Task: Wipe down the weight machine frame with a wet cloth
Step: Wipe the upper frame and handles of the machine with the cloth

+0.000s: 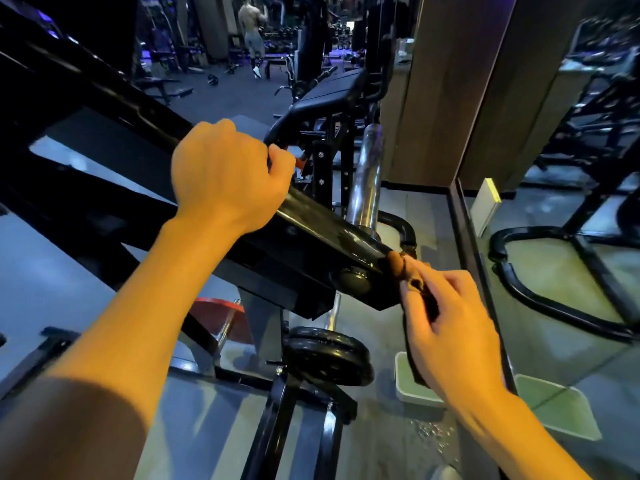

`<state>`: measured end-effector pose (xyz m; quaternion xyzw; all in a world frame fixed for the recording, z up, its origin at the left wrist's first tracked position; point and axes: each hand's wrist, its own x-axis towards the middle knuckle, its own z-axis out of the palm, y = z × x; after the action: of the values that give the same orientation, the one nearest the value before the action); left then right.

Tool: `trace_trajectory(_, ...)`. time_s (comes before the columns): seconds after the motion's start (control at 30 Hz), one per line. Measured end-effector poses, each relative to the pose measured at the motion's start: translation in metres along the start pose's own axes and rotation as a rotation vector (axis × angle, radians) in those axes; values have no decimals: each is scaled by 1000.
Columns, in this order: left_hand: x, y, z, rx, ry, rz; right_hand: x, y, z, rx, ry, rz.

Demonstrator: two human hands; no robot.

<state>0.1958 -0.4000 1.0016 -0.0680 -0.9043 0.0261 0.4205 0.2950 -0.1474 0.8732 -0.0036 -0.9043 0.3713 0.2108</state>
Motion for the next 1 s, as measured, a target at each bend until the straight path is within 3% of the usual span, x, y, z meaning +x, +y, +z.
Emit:
trace_trajectory(0.23, -1, -1, -1, -21, 0, -9, 40, -66, 22, 29, -53, -221)
trace_trajectory(0.5, -1, -1, 2, -1, -4, -29, 20, -10, 2, -2, -53, -16)
trace_trajectory(0.73, -1, -2, 2, -14, -4, -17, 37, -46, 12, -2, -57, -188)
trace_trajectory(0.9, 0, -1, 4, 2, 7, -41, 14, 0, -4, -28, -27, -55)
trace_trajectory(1.0, -1, 0, 3, 2, -5, -41, 23, -28, 8, 59, -53, -82)
